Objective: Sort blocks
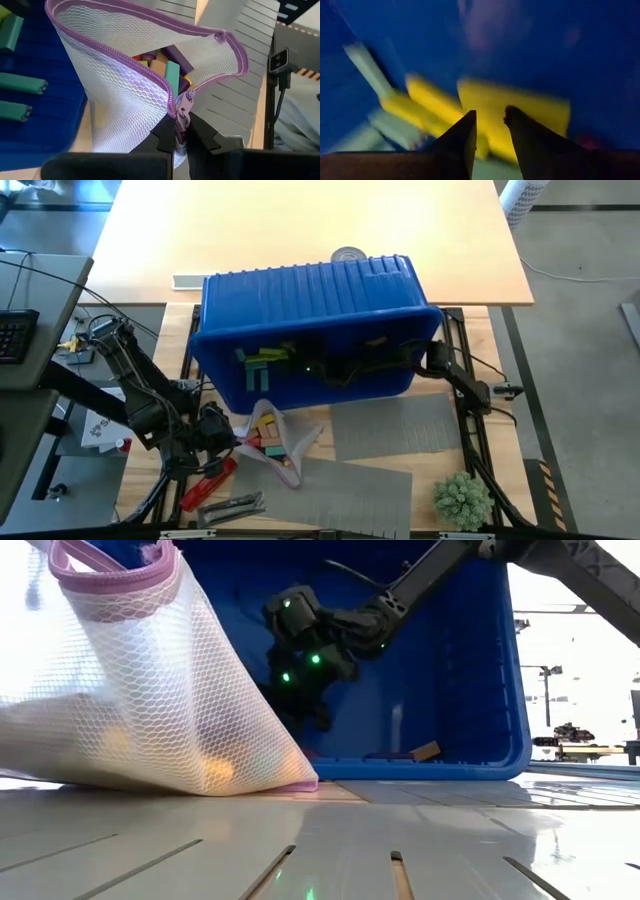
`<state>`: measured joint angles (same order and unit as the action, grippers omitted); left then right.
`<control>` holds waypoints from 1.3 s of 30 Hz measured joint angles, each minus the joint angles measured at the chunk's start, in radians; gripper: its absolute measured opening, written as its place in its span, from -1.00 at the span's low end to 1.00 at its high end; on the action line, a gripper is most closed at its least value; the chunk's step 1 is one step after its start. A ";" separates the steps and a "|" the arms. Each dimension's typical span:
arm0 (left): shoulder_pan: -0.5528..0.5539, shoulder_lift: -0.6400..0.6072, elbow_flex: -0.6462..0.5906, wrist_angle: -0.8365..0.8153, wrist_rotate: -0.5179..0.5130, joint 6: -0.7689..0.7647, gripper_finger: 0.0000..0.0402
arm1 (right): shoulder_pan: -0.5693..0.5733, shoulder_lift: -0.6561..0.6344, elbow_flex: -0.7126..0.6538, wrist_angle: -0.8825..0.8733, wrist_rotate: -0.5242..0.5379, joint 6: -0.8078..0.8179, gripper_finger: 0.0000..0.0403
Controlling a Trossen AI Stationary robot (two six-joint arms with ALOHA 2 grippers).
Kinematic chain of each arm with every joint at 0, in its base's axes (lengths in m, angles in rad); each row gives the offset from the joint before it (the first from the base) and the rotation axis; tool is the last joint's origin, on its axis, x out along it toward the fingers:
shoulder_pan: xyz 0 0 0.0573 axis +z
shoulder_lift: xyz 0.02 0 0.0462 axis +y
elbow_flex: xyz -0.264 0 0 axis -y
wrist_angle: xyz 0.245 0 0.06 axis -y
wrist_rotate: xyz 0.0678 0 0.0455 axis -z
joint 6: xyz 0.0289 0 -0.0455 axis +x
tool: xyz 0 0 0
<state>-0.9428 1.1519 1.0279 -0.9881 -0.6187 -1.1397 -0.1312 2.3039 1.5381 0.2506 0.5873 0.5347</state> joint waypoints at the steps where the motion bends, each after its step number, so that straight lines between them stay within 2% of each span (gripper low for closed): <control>1: 0.000 0.000 0.000 0.000 -0.002 -0.007 -1.00 | 0.002 -0.003 0.001 -0.038 -0.005 0.010 -0.49; 6: 0.000 0.000 0.000 -0.001 -0.002 -0.035 -1.00 | 0.059 -0.076 -0.007 -0.204 -0.030 -0.047 -0.49; 10: 0.001 0.000 0.000 -0.002 0.004 -0.013 -1.00 | 0.083 -0.117 0.005 -0.054 -0.017 -0.120 -0.49; 14: 0.003 0.000 0.000 -0.003 0.003 0.008 -1.00 | 0.052 -0.022 -0.008 0.122 -0.026 -0.147 -0.49; 17: 0.015 0.000 0.000 -0.002 0.005 0.017 -1.00 | 0.029 0.034 0.013 0.284 -0.084 -0.135 -0.49; 21: 0.028 0.000 0.000 -0.003 0.009 0.017 -1.00 | 0.011 0.137 0.085 0.301 -0.149 -0.197 -0.49; 25: 0.035 0.000 0.000 -0.002 0.008 0.018 -1.00 | 0.013 0.216 0.204 0.278 -0.150 -0.295 -0.49; 28: 0.040 0.000 0.000 -0.002 0.011 0.018 -1.00 | 0.017 0.230 0.273 0.152 -0.069 -0.289 -0.49; 30: 0.040 0.000 0.000 -0.002 0.011 0.017 -1.00 | 0.025 0.237 0.292 0.064 0.051 -0.277 -0.49; 32: 0.040 0.000 0.000 -0.003 0.010 0.018 -1.00 | 0.037 0.230 0.315 -0.043 0.218 -0.272 -0.49; 34: 0.043 0.000 0.000 -0.001 0.006 0.026 -1.00 | 0.049 0.222 0.355 -0.211 0.377 -0.264 -0.49; 36: 0.048 0.000 0.000 -0.003 0.010 0.040 -1.00 | 0.061 0.209 0.394 -0.467 0.513 -0.201 -0.49; 38: 0.052 0.000 0.000 0.000 0.014 0.043 -1.00 | 0.075 0.207 0.430 -0.681 0.587 -0.061 -0.49; 39: 0.053 0.000 0.000 -0.003 0.015 0.044 -1.00 | 0.079 0.206 0.441 -0.759 0.590 0.016 -0.49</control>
<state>-0.8897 1.1522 1.0279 -0.9907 -0.6041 -1.0960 -0.0520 2.5095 1.9795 -0.5085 1.1777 0.5508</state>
